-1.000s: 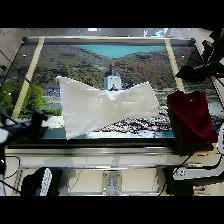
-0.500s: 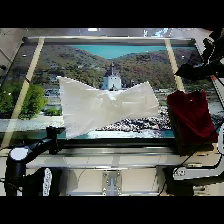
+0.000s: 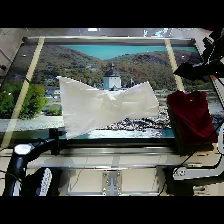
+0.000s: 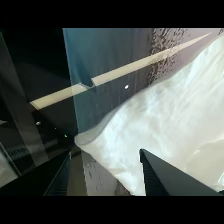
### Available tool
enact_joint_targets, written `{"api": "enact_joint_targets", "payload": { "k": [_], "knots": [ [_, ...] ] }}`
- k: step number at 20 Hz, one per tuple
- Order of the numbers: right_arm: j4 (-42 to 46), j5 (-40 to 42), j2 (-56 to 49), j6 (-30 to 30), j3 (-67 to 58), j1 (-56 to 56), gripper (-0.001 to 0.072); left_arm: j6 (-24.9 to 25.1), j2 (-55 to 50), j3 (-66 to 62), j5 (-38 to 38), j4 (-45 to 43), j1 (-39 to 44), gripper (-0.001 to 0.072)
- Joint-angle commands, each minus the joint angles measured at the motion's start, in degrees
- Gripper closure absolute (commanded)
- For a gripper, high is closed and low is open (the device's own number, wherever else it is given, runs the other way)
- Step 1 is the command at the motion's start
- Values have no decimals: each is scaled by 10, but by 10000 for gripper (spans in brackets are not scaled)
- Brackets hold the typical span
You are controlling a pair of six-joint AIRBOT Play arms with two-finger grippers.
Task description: Fold the shirts.
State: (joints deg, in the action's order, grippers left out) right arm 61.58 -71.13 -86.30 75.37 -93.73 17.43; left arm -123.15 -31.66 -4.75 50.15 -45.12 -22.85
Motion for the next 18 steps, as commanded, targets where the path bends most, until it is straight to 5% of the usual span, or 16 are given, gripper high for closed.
{"api": "enact_joint_targets", "payload": {
  "k": [1,4,7,9,10,18],
  "knots": [
    [-3,-1,0,0,0,0,266,45,-38,0,-30,36,0,241],
    [-3,-1,0,0,0,0,266,101,-76,0,-32,80,12,241],
    [-3,-9,0,1,0,0,266,101,-99,0,-79,84,44,265],
    [-1,-16,0,1,0,0,266,101,-98,0,-104,93,57,665],
    [1,-14,0,1,0,0,266,102,-98,0,-112,106,59,694],
    [21,-91,-127,5,32,-15,266,253,-73,0,-181,277,58,694]
  ]
}}
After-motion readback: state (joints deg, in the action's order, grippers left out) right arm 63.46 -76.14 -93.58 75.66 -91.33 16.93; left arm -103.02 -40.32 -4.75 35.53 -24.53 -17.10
